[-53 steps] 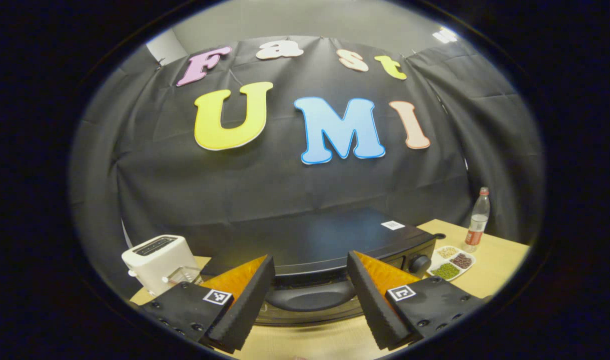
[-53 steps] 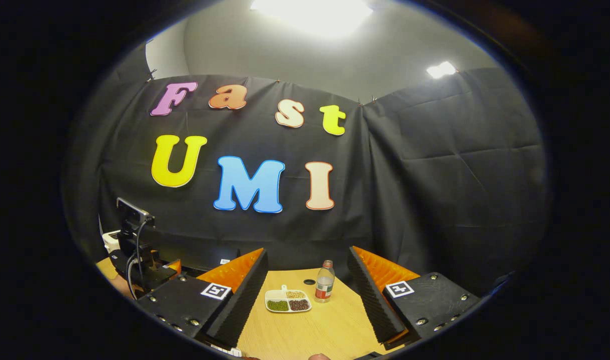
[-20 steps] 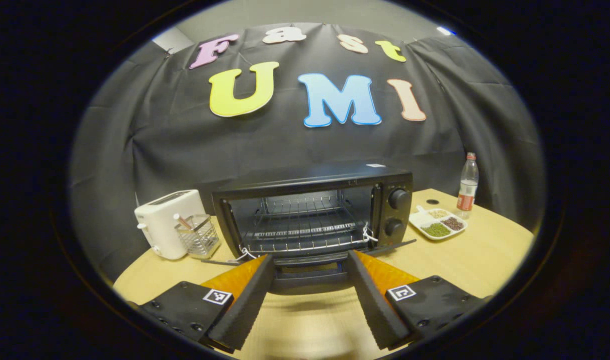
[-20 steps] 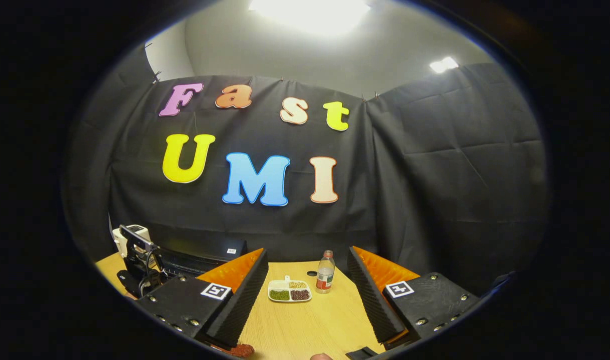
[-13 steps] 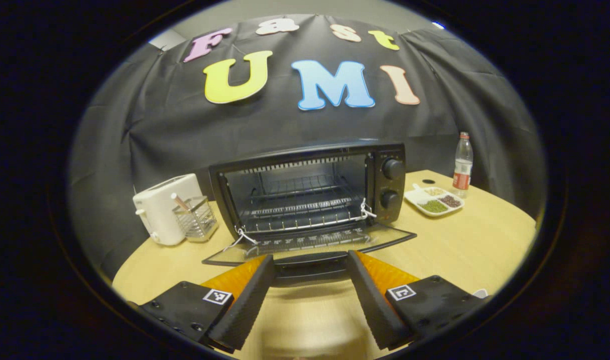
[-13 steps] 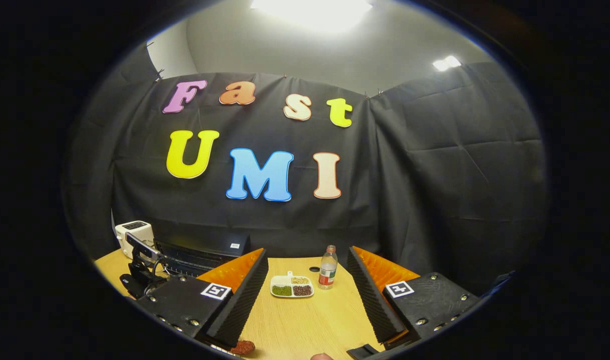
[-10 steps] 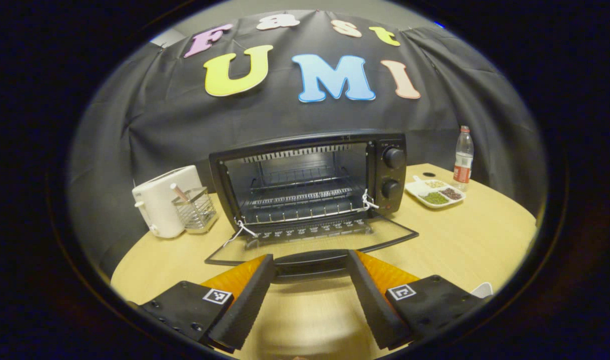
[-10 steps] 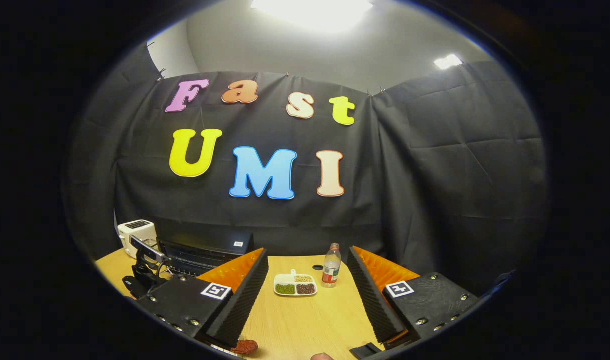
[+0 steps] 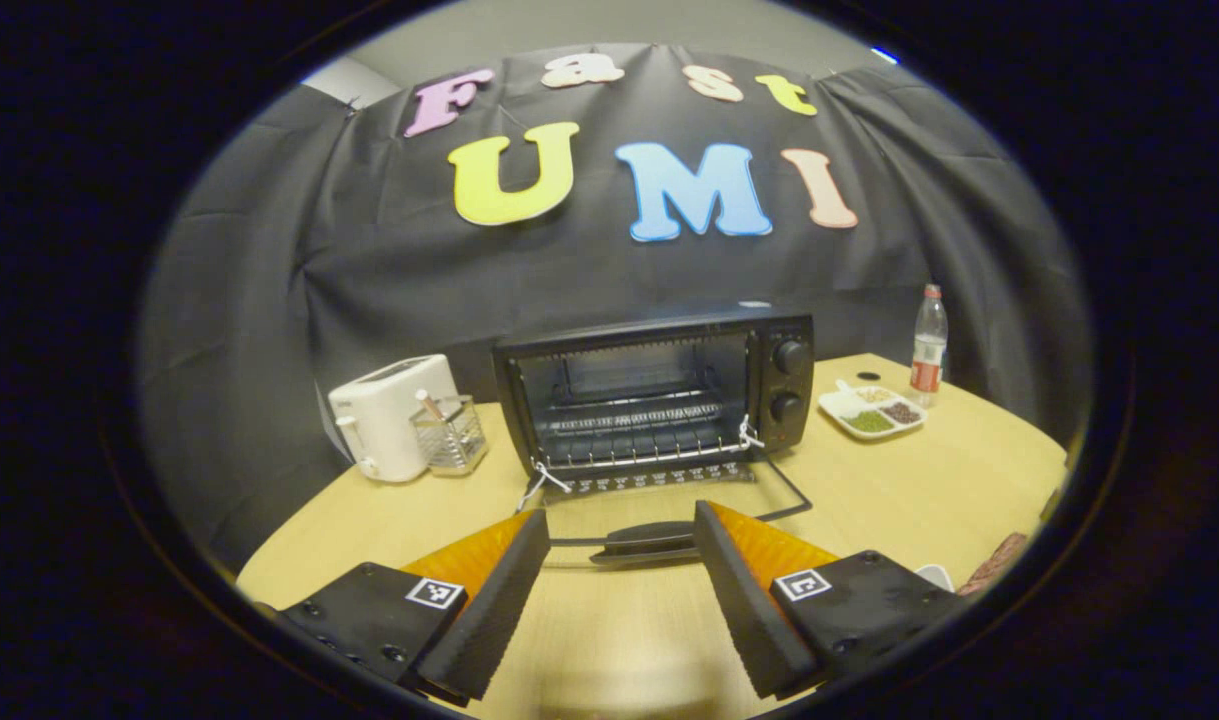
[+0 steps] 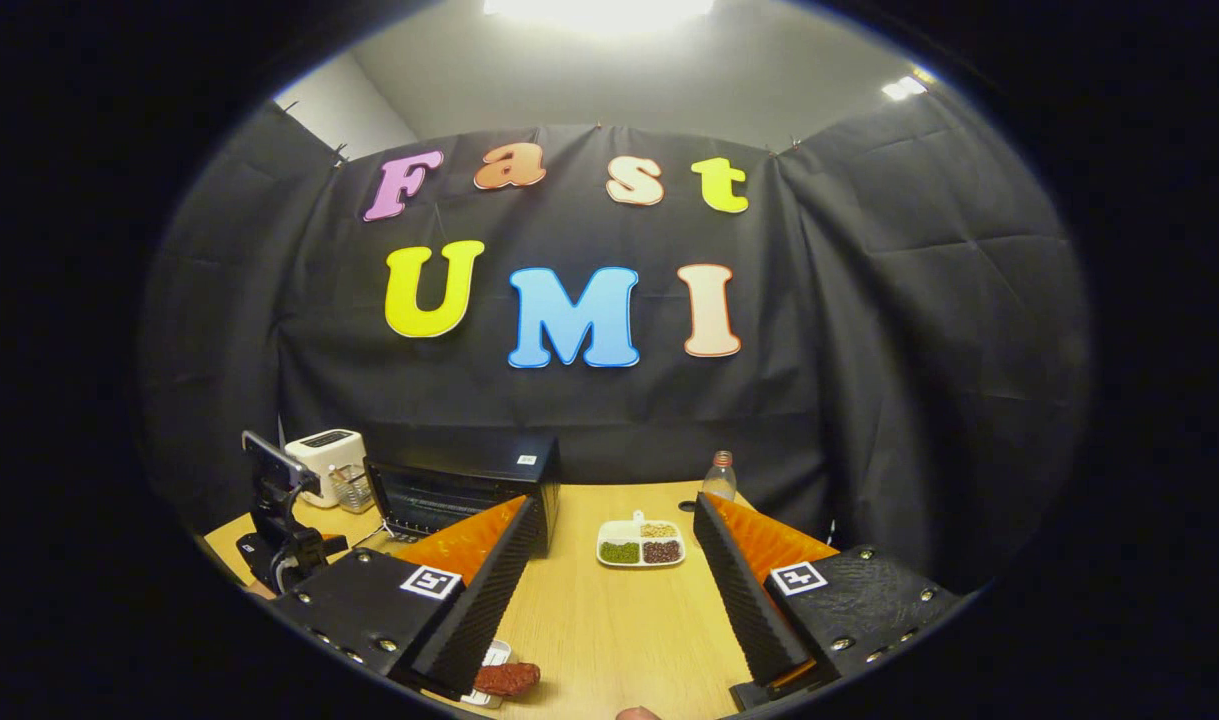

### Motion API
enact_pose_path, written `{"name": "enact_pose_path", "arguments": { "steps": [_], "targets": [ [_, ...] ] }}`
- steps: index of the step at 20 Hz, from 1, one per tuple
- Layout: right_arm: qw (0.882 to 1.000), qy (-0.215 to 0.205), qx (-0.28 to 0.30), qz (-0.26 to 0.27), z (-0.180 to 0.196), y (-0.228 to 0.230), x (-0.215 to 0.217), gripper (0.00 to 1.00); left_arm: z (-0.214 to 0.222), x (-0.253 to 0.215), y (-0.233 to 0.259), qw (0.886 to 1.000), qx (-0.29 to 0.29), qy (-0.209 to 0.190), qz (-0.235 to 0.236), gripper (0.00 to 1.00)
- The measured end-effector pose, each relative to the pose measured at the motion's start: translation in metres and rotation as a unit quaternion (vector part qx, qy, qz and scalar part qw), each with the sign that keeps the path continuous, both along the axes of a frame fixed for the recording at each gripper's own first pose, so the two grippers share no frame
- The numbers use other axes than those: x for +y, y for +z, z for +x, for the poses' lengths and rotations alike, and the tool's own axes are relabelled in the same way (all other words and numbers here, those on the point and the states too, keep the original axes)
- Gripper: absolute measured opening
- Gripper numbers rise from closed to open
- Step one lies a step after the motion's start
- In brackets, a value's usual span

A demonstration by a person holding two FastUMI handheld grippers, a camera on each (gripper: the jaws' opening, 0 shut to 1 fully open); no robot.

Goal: Open the electric oven with the left hand, put the food in, and close the electric oven.

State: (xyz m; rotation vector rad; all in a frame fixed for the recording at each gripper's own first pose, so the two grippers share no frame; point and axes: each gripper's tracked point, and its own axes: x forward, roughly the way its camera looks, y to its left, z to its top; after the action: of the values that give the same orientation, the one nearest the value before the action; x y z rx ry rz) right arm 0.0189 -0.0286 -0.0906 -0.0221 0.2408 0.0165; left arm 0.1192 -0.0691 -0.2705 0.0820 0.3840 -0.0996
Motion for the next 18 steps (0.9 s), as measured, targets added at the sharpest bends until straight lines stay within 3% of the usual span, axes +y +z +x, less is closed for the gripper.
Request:
{"name": "enact_pose_path", "arguments": {
  "steps": [2, 5, 7, 9, 13, 18],
  "targets": [
    [1.000, 0.023, 0.008, 0.009, 0.000, -0.009, 0.006, 0.96, -0.012, 0.007, 0.037, 1.000, -0.028, 0.009, 0.001, 0.97],
    [0.998, 0.049, 0.029, 0.022, -0.003, -0.030, 0.011, 0.96, -0.032, 0.020, 0.085, 0.998, -0.058, 0.027, -0.006, 1.00],
    [0.996, 0.061, 0.051, 0.038, -0.007, -0.044, 0.015, 0.96, -0.046, 0.031, 0.115, 0.996, -0.077, 0.040, -0.011, 0.93],
    [0.992, 0.075, 0.083, 0.061, -0.014, -0.064, 0.023, 0.96, -0.056, 0.038, 0.139, 0.994, -0.093, 0.047, -0.014, 0.97],
    [0.977, 0.097, 0.146, 0.124, -0.025, -0.095, 0.035, 0.99, -0.084, 0.052, 0.176, 0.991, -0.120, 0.061, -0.001, 1.00],
    [0.948, 0.113, 0.237, 0.183, -0.040, -0.141, 0.051, 0.99, -0.108, 0.062, 0.191, 0.989, -0.129, 0.077, 0.012, 1.00]
  ]
}}
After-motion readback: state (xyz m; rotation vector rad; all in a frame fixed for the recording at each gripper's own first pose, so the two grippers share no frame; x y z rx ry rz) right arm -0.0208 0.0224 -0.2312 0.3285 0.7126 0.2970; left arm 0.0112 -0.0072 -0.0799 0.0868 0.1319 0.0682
